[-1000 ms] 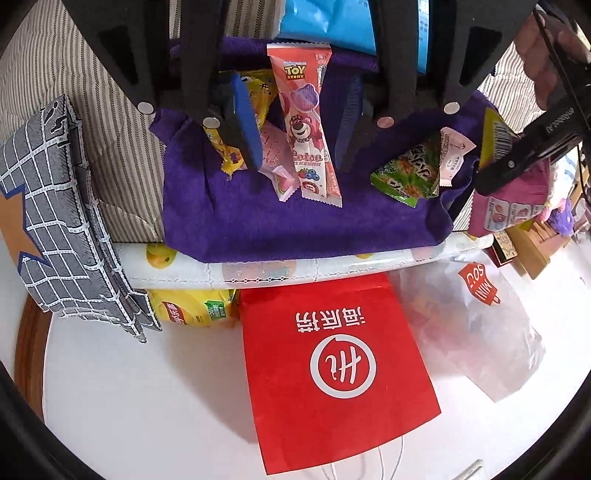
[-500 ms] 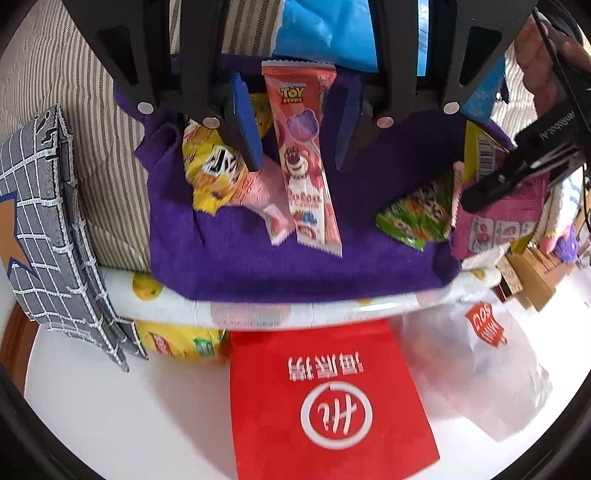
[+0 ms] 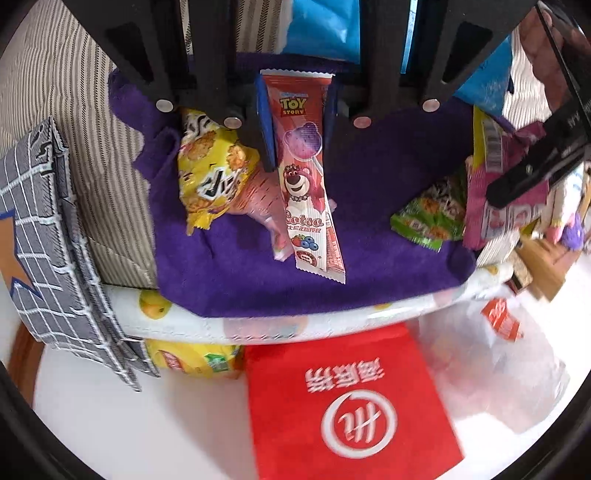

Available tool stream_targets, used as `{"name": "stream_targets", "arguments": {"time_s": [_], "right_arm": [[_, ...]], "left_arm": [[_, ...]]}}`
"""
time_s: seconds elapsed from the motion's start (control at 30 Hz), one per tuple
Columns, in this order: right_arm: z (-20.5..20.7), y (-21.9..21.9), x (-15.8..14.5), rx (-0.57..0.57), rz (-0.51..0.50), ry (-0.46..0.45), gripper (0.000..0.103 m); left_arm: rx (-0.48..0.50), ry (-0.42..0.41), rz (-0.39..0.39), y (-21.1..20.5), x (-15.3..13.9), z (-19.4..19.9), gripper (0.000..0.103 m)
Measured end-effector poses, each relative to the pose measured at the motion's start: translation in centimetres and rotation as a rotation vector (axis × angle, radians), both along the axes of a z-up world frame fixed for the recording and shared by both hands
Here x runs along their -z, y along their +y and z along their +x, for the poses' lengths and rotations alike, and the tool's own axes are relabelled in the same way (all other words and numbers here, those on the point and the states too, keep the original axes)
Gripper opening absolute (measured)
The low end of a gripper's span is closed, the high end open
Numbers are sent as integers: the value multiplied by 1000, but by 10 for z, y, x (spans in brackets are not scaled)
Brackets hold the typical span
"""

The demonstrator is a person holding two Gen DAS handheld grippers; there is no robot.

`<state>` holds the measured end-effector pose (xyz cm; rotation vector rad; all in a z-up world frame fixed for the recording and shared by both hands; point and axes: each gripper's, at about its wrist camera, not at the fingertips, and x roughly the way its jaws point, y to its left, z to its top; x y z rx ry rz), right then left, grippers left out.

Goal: Organize snacks
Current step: 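Lower the pink chip bag and ice-pop packet onto the towel and open both tools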

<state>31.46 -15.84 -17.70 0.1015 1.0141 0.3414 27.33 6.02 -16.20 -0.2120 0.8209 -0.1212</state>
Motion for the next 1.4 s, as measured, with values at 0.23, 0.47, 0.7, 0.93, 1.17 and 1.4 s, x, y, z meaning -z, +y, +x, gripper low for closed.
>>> {"name": "stream_targets", "arguments": {"time_s": [0.23, 0.47, 0.7, 0.93, 1.17, 1.4], "right_arm": [[3, -11, -4, 54, 77, -11, 25], [-2, -8, -7, 38, 59, -33, 27], [-4, -8, -10, 40, 63, -44, 28], [-4, -9, -11, 40, 62, -46, 28], [-5, -10, -13, 43, 67, -49, 28], [-7, -13, -16, 52, 78, -52, 28]], "left_arm": [[-30, -33, -34, 9, -6, -2, 70], [-68, -75, 7, 9, -16, -7, 78], [-70, -68, -5, 14, -19, -9, 82], [-30, 36, 15, 13, -5, 2, 82], [-13, 118, 60, 0, 17, 9, 64], [14, 33, 3, -8, 16, 3, 60]]}}
